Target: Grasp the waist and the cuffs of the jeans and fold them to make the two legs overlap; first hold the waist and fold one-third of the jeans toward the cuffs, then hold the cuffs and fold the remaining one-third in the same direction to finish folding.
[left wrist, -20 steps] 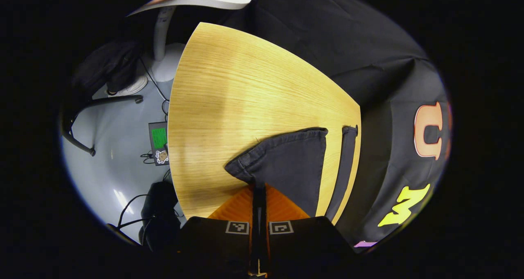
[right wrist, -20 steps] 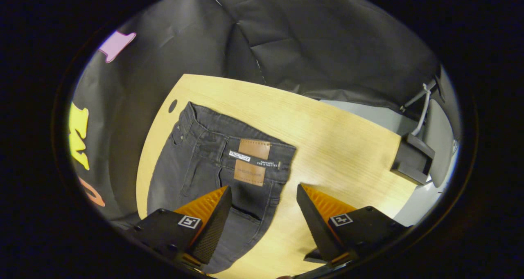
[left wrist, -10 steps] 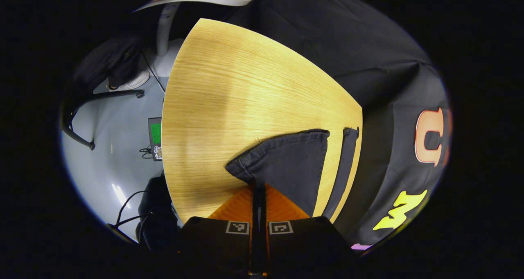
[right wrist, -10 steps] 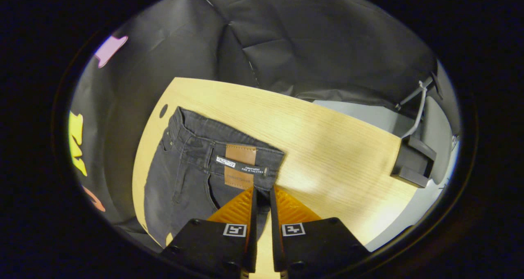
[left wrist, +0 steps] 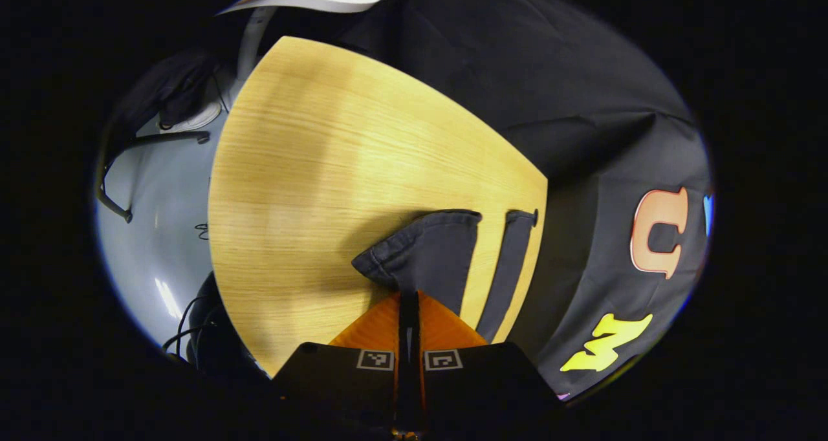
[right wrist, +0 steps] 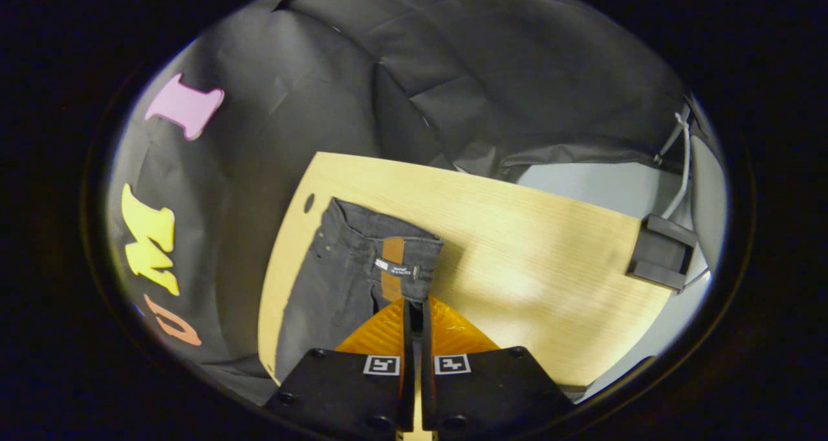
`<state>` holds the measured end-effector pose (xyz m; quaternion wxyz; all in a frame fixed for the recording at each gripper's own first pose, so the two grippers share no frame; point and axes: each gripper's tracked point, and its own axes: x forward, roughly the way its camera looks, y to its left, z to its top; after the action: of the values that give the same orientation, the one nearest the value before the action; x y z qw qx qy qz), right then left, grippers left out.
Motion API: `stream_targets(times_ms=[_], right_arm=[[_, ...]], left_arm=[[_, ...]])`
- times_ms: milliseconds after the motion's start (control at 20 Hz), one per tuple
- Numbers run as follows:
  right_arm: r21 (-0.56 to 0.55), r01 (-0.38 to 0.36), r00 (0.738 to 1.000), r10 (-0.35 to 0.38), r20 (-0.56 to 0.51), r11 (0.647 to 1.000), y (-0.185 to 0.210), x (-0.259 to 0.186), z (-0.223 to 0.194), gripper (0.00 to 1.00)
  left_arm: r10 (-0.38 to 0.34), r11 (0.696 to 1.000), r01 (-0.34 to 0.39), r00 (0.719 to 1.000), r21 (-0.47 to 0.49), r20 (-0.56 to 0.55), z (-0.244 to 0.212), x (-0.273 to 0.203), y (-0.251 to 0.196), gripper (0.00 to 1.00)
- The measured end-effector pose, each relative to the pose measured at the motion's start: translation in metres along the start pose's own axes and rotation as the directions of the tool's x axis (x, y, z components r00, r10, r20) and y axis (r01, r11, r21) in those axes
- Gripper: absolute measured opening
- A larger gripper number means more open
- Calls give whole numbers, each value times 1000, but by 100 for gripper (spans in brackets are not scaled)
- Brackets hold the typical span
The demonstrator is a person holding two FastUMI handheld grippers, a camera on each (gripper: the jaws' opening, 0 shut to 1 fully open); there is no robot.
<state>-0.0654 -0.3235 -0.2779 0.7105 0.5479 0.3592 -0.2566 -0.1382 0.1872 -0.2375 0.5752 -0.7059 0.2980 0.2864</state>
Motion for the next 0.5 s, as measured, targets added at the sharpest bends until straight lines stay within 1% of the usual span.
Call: stream_targets(times_ms=[100, 200, 250, 350, 400, 450, 500], right_arm=[[23, -63, 998, 63, -1, 998, 21, -8, 6, 5], [44, -130, 991, 130, 0, 991, 48, -14, 14, 5], [52, -160, 987, 160, 2, 986, 62, -16, 19, 1], [58, -200, 980, 200, 2, 978, 85, -15, 26, 1], [59, -216, 976, 216, 1, 975, 97, -11, 29, 1], [61, -229, 973, 229, 1, 972, 109, -5, 33, 5], [65, -241, 970, 241, 1, 968, 119, 1, 36, 5]], left_arm=[[-38, 999, 38, 999, -33, -12, -1, -4, -30, 3], [-60, 998, 59, 998, -27, -16, -1, -5, -52, 3], [-83, 996, 82, 996, -26, -16, 0, -3, -68, 3], [-120, 993, 120, 993, -19, -17, 0, 1, -102, 3], [-126, 992, 126, 992, -2, -14, 0, 6, -117, 3], [-125, 992, 125, 992, 13, -6, -1, 14, -129, 3], [-117, 993, 117, 993, 17, -2, -2, 22, -140, 3]])
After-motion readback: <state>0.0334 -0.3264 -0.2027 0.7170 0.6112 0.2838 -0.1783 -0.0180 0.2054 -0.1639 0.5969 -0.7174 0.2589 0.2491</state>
